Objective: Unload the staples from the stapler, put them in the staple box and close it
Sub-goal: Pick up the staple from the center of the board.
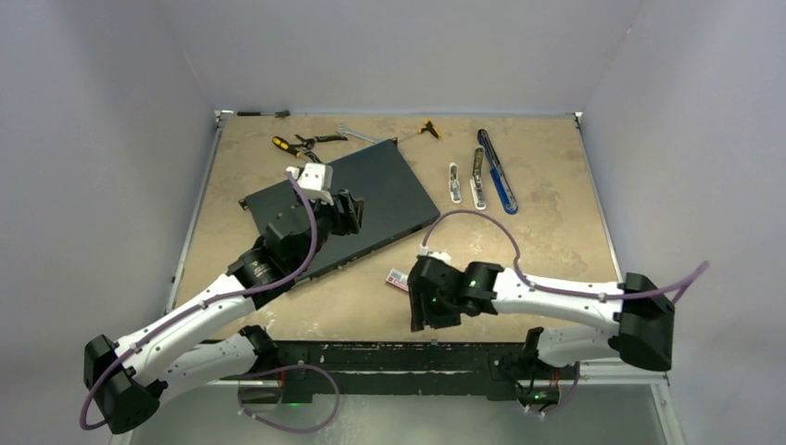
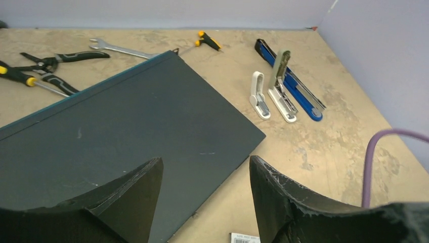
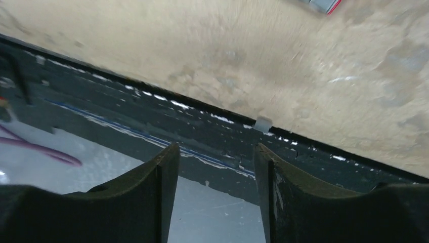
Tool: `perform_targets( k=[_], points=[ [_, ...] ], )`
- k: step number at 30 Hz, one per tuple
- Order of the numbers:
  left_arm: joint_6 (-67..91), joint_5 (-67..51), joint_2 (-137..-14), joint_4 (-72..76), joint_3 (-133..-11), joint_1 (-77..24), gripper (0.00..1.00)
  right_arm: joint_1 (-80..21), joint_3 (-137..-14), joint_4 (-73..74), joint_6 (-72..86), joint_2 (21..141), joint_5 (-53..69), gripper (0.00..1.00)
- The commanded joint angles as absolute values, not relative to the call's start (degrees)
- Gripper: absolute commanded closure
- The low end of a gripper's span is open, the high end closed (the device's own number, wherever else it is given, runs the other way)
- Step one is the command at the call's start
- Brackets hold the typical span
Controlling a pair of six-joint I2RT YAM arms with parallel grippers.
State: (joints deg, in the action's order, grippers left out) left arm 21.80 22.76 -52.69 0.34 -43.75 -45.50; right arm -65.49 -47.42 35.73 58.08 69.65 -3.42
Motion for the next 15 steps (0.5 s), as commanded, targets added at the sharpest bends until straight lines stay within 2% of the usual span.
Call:
perform_targets(
  k=[1, 7, 15],
  points=[
    [19.78, 29.46, -50.39, 0.13, -45.47, -45.26, 0.38, -71.04, -47.17, 37.95, 63.81, 76.02, -4.89, 0.42],
    [20.16, 29.65, -51.16, 0.1, -44.82, -44.25, 0.38, -72.99, -49.21, 43.06, 65.43, 83.09, -10.31, 0.44],
    [21.58, 25.25, -52.92, 0.5, -45.0, -40.76, 0.38, -72.94, -48.82, 40.11, 66.42, 86.79, -8.88, 0.51]
  ],
)
